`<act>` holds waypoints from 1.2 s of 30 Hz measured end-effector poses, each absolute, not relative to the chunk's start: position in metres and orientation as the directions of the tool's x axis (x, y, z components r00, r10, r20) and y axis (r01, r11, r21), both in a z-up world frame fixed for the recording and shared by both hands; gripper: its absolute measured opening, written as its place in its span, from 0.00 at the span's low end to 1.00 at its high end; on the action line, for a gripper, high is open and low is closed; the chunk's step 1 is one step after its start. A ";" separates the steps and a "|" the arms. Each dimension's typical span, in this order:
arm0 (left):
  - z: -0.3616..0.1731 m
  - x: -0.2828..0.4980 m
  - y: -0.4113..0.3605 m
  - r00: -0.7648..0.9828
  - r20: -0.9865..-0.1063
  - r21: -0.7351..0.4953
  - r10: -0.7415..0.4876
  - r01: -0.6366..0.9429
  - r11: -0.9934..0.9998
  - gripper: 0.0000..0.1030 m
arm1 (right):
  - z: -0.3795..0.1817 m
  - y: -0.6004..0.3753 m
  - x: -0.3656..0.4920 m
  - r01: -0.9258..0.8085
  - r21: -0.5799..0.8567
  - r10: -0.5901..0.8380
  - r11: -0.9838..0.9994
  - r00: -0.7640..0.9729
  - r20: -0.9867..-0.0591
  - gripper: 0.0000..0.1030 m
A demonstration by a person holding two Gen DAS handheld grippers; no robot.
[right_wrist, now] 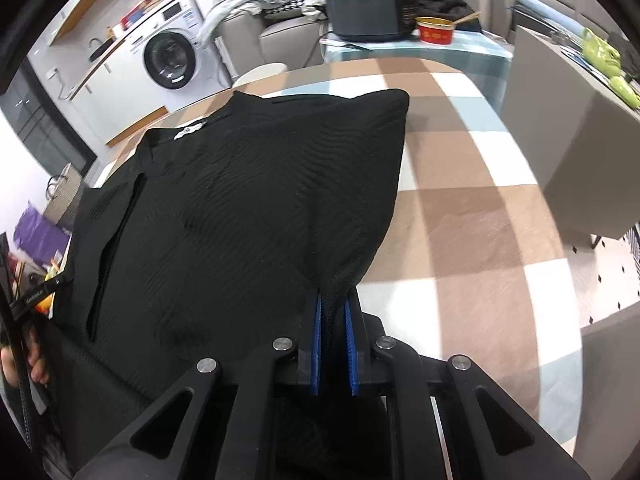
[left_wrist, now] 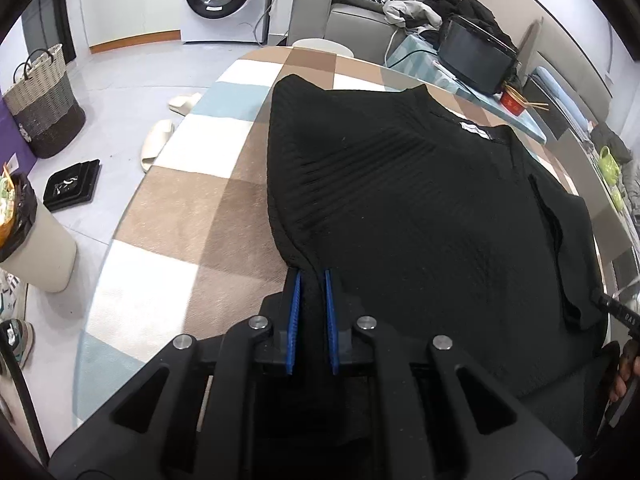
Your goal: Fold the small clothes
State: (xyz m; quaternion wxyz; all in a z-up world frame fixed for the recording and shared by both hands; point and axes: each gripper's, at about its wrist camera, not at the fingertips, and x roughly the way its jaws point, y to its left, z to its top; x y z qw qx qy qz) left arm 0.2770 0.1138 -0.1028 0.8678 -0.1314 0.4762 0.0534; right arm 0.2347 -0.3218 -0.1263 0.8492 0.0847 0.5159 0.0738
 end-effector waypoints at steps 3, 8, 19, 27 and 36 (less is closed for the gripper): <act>-0.098 0.273 0.113 0.545 -0.838 -0.185 -0.032 -0.228 0.956 0.13 | -0.121 -0.322 0.233 -0.036 0.215 0.208 0.976 0.446 -0.870 0.14; -0.079 0.237 0.121 0.593 -0.804 -0.218 -0.043 -0.227 0.949 0.52 | -0.104 -0.331 0.203 -0.031 0.254 0.238 0.967 0.471 -0.849 0.44; -0.057 0.119 0.141 0.630 -0.774 -0.146 0.067 -0.280 0.949 0.82 | -0.077 -0.351 0.089 -0.050 0.278 0.264 0.959 0.510 -0.819 0.77; -0.073 0.041 0.157 0.592 -0.798 -0.109 0.109 -0.319 0.941 0.82 | -0.090 -0.367 0.028 -0.055 0.305 0.295 0.951 0.464 -0.835 0.84; -0.094 0.004 0.156 0.530 -0.841 -0.082 0.105 -0.317 0.945 0.82 | -0.099 -0.375 -0.016 -0.066 0.324 0.320 0.944 0.434 -0.842 0.84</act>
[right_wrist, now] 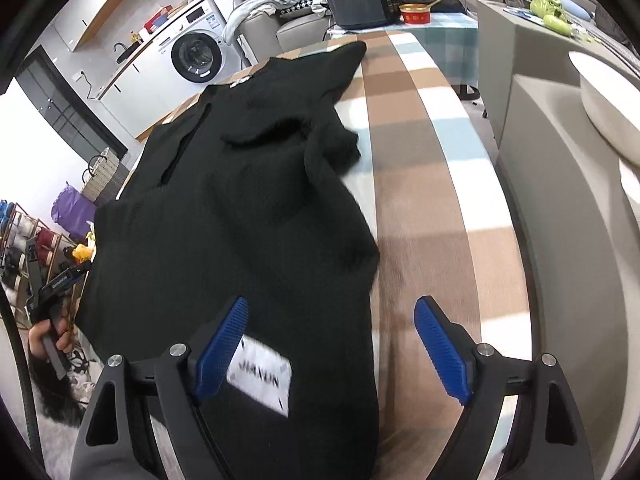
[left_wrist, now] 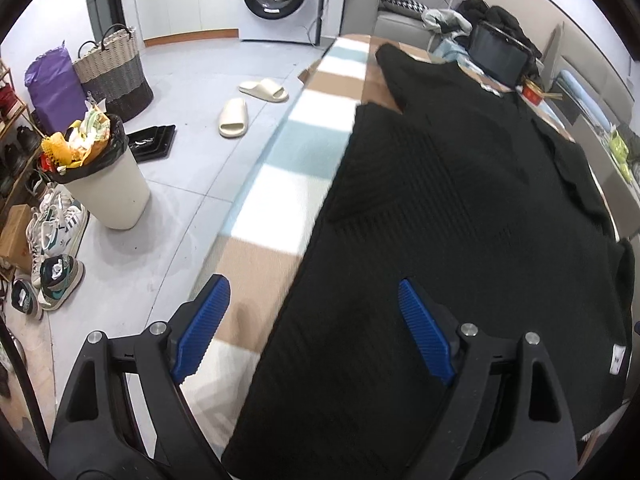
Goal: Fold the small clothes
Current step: 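Open both grippers and move them to the shirt hem, then grasp the hem with both grippers and fold it toward the collar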
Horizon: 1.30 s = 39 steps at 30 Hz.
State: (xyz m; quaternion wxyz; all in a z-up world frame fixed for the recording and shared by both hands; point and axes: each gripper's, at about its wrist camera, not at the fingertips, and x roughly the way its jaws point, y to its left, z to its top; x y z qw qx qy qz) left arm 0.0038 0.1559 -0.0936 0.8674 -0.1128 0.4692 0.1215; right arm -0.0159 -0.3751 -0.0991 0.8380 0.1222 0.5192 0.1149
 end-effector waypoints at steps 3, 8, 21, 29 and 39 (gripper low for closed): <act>-0.099 0.000 0.149 0.516 -0.851 -0.067 0.100 -0.294 0.953 0.82 | -0.099 -0.374 -0.019 -0.084 0.302 0.308 0.950 0.423 -0.852 0.84; -0.107 0.001 0.138 0.505 -0.859 -0.055 0.091 -0.268 0.962 0.76 | -0.104 -0.371 -0.023 -0.112 0.295 0.315 0.949 0.387 -0.866 0.84; -0.097 0.005 0.129 0.555 -0.831 -0.110 0.023 -0.206 0.972 0.06 | -0.116 -0.365 -0.031 -0.197 0.306 0.361 0.931 0.384 -0.850 0.16; -0.068 -0.012 0.139 0.638 -0.770 -0.218 -0.032 -0.215 0.952 0.05 | -0.084 -0.369 -0.039 -0.231 0.369 0.434 0.900 0.547 -0.716 0.03; -0.027 -0.027 0.142 0.727 -0.686 -0.272 -0.041 -0.204 0.940 0.05 | -0.054 -0.378 -0.041 -0.242 0.475 0.497 0.846 0.681 -0.538 0.03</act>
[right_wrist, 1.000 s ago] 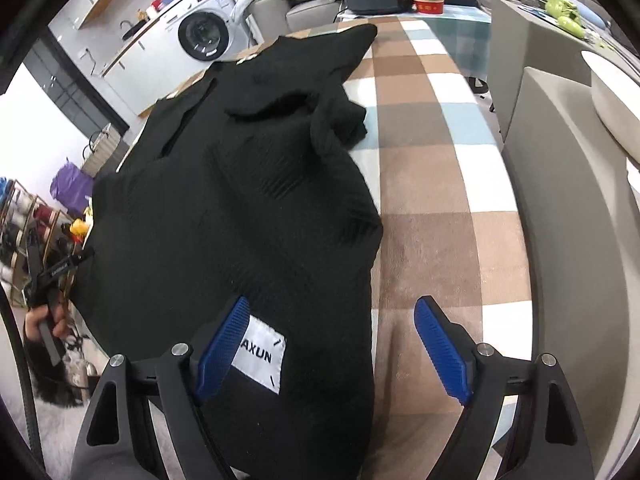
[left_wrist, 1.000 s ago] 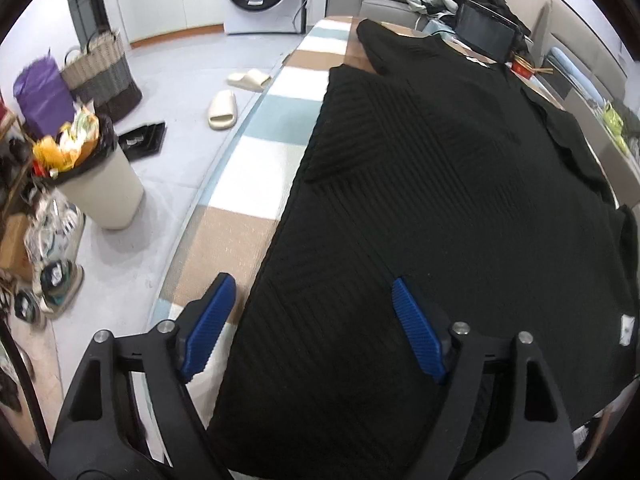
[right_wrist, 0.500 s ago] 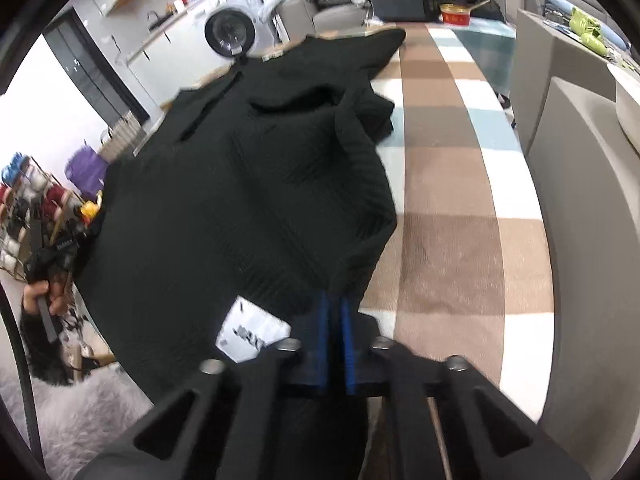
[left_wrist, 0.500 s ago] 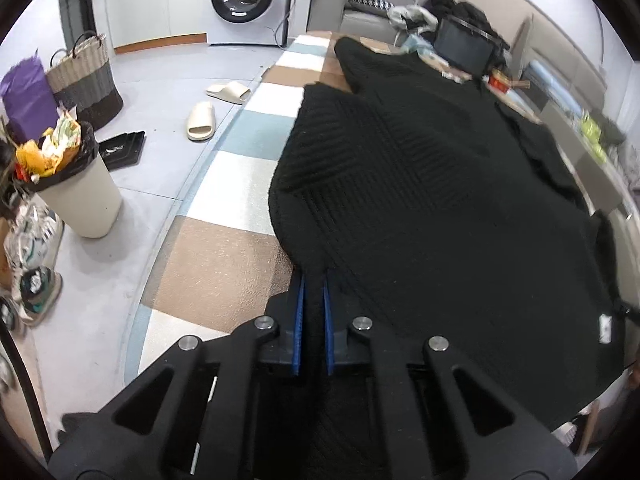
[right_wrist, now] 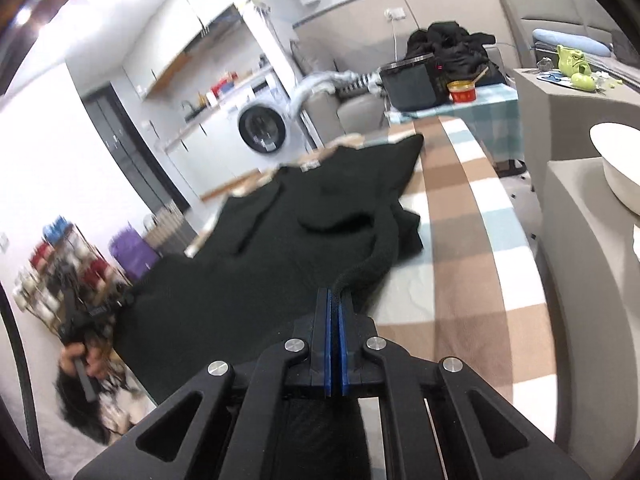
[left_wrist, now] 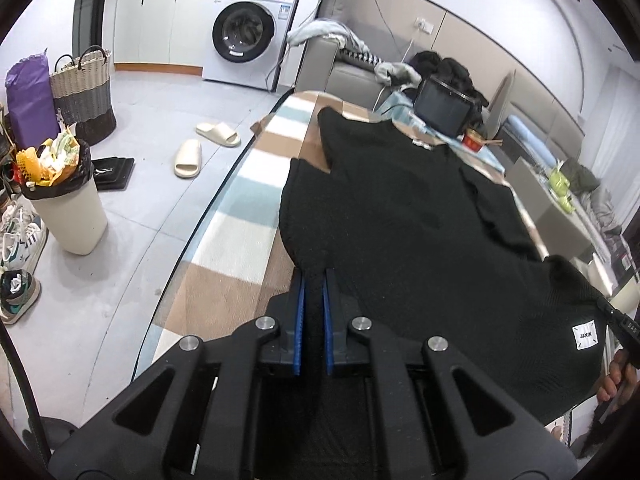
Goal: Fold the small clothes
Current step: 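Grasp the hem with both grippers and fold it toward the collar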
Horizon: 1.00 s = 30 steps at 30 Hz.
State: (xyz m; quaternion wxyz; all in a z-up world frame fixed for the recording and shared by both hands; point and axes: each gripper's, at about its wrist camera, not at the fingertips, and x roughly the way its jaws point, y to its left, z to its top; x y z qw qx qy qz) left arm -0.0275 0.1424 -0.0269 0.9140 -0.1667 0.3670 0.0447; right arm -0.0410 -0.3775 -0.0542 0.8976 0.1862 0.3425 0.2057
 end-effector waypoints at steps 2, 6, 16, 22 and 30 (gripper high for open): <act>-0.022 -0.032 0.143 0.739 -0.673 -0.287 -0.046 -0.202 0.936 0.05 | -0.049 -0.382 -0.042 -0.241 0.510 0.509 0.825 0.708 -0.489 0.03; -0.009 -0.034 0.145 0.765 -0.642 -0.303 -0.049 -0.194 0.933 0.05 | -0.039 -0.389 -0.037 -0.230 0.539 0.501 0.810 0.749 -0.433 0.03; 0.008 0.001 0.155 0.809 -0.587 -0.333 -0.015 -0.224 0.916 0.05 | -0.025 -0.393 0.006 -0.136 0.525 0.391 0.840 0.823 -0.412 0.03; 0.008 0.043 0.156 0.810 -0.587 -0.317 0.005 -0.236 0.919 0.05 | -0.023 -0.393 0.043 -0.076 0.497 0.322 0.865 0.843 -0.432 0.03; -0.013 0.131 0.159 0.781 -0.624 -0.308 0.014 -0.263 0.915 0.05 | -0.041 -0.387 0.110 0.016 0.459 0.250 0.888 0.821 -0.513 0.03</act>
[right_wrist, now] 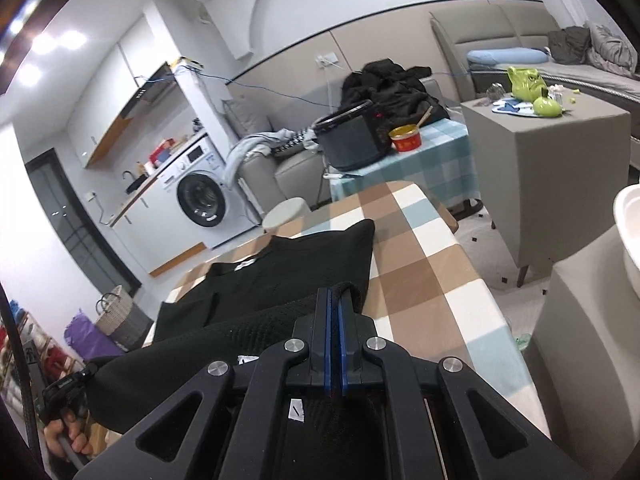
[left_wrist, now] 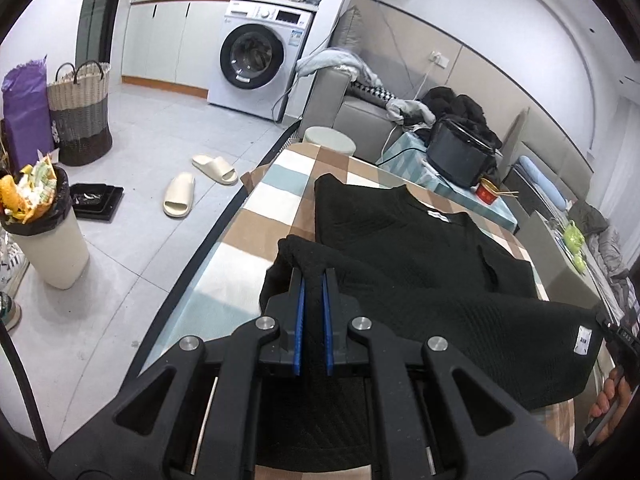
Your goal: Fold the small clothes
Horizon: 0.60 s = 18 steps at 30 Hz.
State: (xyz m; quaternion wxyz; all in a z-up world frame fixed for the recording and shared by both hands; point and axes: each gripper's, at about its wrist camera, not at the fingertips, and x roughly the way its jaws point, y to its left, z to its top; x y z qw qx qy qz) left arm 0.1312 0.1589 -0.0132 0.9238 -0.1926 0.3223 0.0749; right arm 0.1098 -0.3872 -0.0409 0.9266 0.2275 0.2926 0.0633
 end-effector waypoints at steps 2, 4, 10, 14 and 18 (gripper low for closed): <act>-0.024 0.156 0.160 0.768 -0.640 -0.304 0.017 -0.273 0.913 0.05 | -0.048 -0.385 0.129 0.043 0.436 0.226 0.899 0.807 -0.546 0.03; -0.036 0.177 0.160 0.749 -0.662 -0.292 0.019 -0.281 0.914 0.06 | -0.055 -0.383 0.141 0.058 0.417 0.209 0.907 0.797 -0.566 0.03; -0.074 0.218 0.164 0.648 -0.762 -0.252 0.016 -0.318 0.914 0.28 | -0.088 -0.387 0.172 0.144 0.338 0.152 0.930 0.686 -0.711 0.48; -0.081 0.215 0.169 0.669 -0.741 -0.231 0.059 -0.337 0.913 0.68 | -0.097 -0.397 0.161 0.108 0.393 0.235 0.913 0.648 -0.724 0.66; -0.095 0.229 0.167 0.645 -0.764 -0.233 0.029 -0.318 0.919 0.68 | -0.106 -0.395 0.159 0.055 0.413 0.295 0.909 0.615 -0.731 0.66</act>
